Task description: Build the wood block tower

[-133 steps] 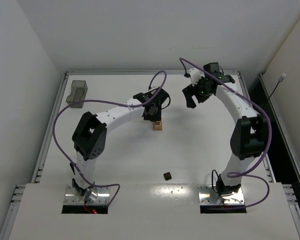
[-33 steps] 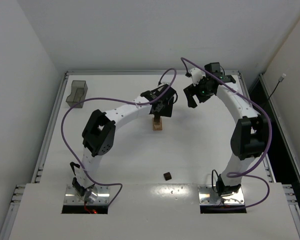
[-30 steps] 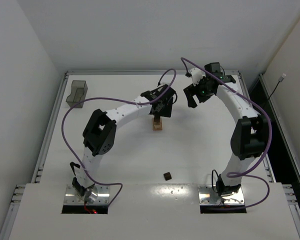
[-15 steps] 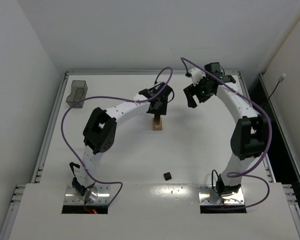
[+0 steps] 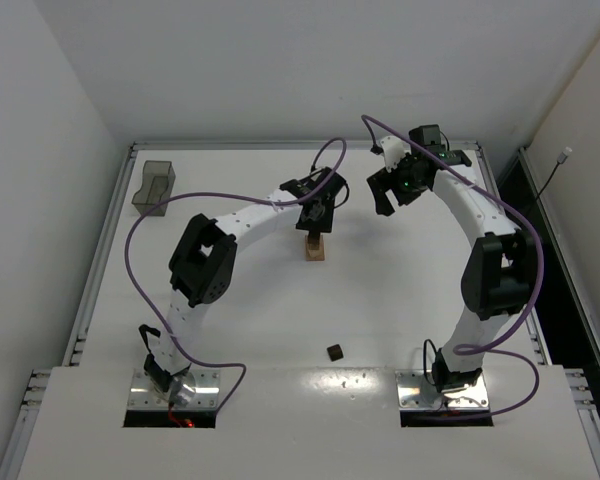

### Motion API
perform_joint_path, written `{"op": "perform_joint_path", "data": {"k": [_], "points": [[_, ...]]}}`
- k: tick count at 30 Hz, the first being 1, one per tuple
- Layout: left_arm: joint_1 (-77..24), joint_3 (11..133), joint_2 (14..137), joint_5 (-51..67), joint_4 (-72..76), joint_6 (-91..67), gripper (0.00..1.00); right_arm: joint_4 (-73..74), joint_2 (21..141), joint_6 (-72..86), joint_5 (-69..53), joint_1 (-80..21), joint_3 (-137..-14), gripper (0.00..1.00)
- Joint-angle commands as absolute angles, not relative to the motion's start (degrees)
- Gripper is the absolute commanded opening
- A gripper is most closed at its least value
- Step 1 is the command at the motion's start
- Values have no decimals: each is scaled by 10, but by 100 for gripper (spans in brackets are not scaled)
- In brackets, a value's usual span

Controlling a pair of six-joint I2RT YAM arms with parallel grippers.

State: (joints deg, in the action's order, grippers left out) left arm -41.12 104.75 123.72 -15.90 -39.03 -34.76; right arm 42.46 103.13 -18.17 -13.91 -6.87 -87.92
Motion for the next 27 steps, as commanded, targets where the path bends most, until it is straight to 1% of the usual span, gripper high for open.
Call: {"op": "perform_joint_path", "data": {"k": [1, 10, 12, 13, 14, 15, 19, 21, 22, 24, 25, 27], "points": [[-406, 1068, 1235, -160, -388, -348, 36, 410, 1031, -176, -150, -67, -883, 80], [-396, 1068, 1235, -160, -388, -348, 36, 410, 1036, -176, -150, -67, -883, 80], [-396, 1068, 1235, -160, -388, -348, 40, 410, 1036, -176, -150, -67, -883, 80], [-396, 1068, 1235, -160, -388, -348, 40, 410, 1036, -176, -150, -67, -883, 80], [-396, 1068, 1235, -165, -388, -348, 38, 410, 1036, -176, -150, -67, -883, 80], [-396, 1068, 1235, -165, -388, -348, 34, 410, 1036, -176, -150, -67, -883, 80], [-396, 1063, 1235, -171, -388, -353, 34, 410, 1036, -176, -150, -67, -883, 80], [-396, 1063, 1235, -171, -388, -353, 39, 410, 1036, -176, -150, -67, -883, 80], [-396, 1063, 1235, -171, -388, -353, 46, 410, 1036, -176, -150, -67, -883, 80], [-396, 1063, 1235, -171, -388, -353, 48, 410, 1036, -176, -150, -67, -883, 80], [-396, 1063, 1235, -166, -388, -353, 53, 410, 1036, -176, -150, -67, -883, 80], [-396, 1063, 1235, -161, -388, -353, 58, 410, 1036, -176, -150, -67, -883, 80]]}}
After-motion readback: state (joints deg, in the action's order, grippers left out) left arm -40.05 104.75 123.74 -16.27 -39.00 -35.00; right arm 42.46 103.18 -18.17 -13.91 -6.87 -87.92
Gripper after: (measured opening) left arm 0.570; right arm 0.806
